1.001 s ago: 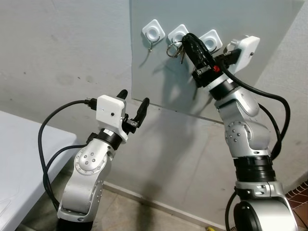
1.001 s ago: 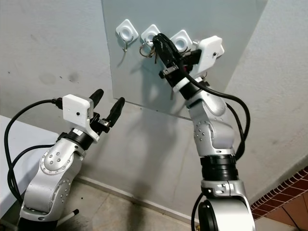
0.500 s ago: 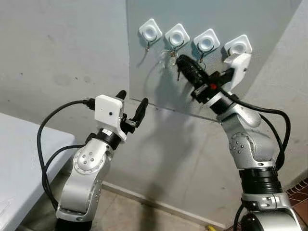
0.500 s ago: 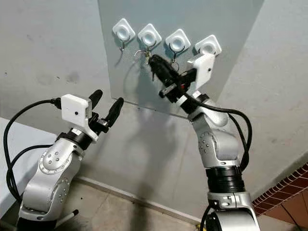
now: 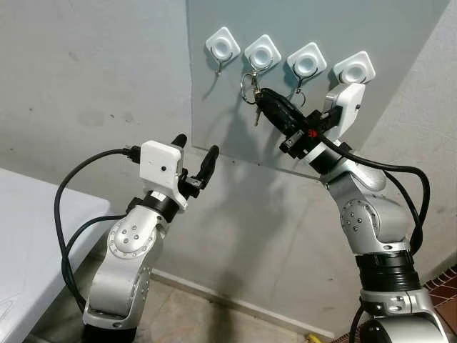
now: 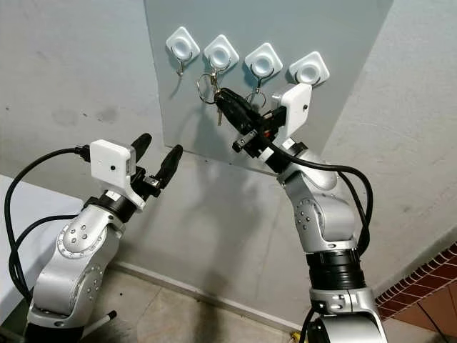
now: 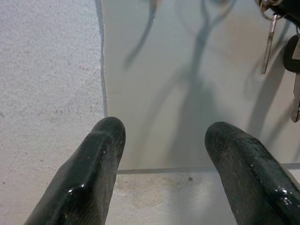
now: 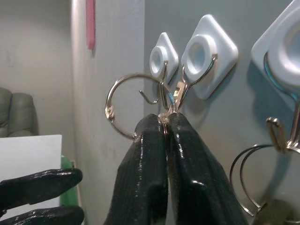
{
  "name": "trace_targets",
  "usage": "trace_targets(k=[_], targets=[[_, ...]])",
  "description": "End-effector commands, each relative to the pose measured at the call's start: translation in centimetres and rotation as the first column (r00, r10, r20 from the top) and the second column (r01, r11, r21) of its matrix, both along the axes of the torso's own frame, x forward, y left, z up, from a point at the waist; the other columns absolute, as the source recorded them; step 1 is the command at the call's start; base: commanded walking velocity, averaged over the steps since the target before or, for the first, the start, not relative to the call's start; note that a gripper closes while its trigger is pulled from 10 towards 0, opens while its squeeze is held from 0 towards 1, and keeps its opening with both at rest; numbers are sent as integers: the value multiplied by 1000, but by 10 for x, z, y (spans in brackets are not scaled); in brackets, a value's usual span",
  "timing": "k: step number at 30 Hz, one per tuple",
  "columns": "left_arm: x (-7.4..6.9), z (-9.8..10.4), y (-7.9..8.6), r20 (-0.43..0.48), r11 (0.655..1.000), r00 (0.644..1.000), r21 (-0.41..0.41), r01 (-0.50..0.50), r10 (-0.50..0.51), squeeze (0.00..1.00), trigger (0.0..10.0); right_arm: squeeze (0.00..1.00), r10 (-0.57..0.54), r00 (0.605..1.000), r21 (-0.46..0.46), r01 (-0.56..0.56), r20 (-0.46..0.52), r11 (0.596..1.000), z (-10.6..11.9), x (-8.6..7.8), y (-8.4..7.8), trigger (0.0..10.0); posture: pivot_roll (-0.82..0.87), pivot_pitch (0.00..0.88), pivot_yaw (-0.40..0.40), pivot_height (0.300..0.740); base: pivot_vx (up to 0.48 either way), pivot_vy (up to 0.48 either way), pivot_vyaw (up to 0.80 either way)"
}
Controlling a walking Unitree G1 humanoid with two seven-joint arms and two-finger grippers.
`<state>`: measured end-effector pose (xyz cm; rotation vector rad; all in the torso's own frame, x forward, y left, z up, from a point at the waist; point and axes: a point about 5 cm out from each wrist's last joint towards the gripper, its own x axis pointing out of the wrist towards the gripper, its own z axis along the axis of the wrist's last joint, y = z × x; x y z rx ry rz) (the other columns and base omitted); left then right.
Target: Hang keys on a hook
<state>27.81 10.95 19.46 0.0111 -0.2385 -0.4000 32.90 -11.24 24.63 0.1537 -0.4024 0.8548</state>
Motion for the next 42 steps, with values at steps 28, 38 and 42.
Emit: trace_targets(k=[28, 38, 42], targets=[[-2, 5, 1, 9, 1000, 1000, -22, -19, 19, 0, 10000, 0, -34, 999, 80, 34, 3, 996, 12, 4, 2, 10000, -53, 34, -59, 740, 0, 0, 0], [-2, 4, 1, 3, 999, 1000, -23, -24, 24, 0, 10000, 0, -30, 999, 185, 37, -43, 982, 15, 6, 0, 10000, -48, 40, -58, 740, 0, 0, 0], [-2, 4, 2, 3, 999, 1000, -21, -25, 25, 0, 10000, 0, -18, 998, 221, 29, -52, 975, 18, 6, 0, 10000, -48, 39, -57, 740, 0, 0, 0]])
